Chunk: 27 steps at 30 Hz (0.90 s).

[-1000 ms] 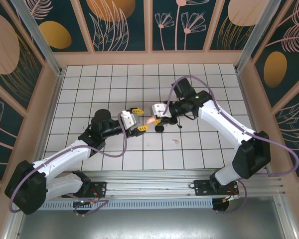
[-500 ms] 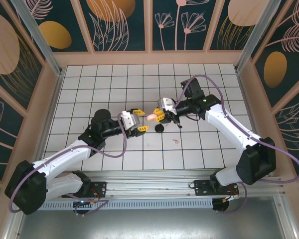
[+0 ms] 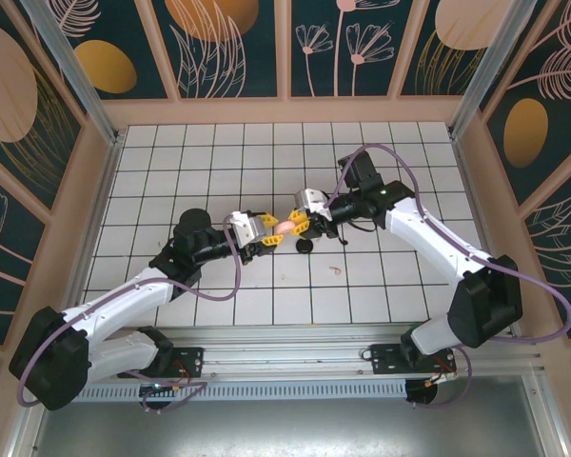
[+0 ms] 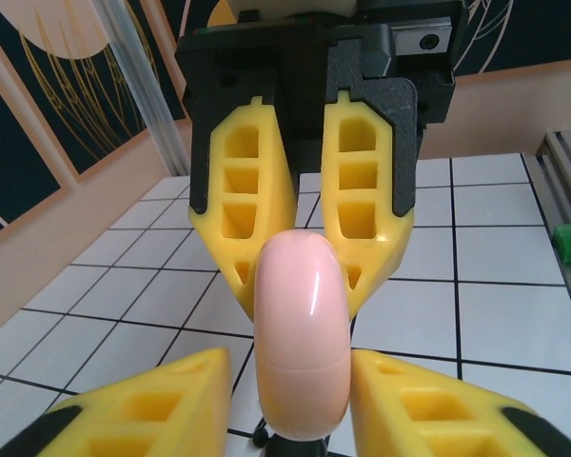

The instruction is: Insert wireless bluetooth earbuds into charging case

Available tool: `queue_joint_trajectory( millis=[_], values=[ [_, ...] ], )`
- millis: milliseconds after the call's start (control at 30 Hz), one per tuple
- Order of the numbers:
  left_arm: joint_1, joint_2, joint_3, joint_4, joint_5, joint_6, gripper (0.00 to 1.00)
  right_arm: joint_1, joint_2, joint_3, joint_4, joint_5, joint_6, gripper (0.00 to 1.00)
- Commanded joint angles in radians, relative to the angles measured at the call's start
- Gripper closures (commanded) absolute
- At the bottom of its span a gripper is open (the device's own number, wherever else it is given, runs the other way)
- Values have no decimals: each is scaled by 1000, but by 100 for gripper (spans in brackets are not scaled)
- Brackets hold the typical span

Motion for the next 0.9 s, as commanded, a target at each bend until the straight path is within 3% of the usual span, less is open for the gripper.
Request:
queue_joint_trajectory(
  millis=[0,100,233,300,400,867],
  values=[
    [-3,8,-2,37,17,-4,65,10,5,26,21,-28,15,87],
    [-3,11,-2,36,17,-6,65,10,4,27,23,-30,19,87],
    [-3,11,-2,35,16,-6,72,10,4,26,30,-31,27,86],
    [-3,12,1,28,17,-2,76,9,2,27,38,-24,42,71],
    [-4,11,3,18,16,3,77,-1,-10,22,70,-31,76,61],
    [-3,28,23,-15,34,21,80,-67,-32,27,182,-83,197,59]
  ],
)
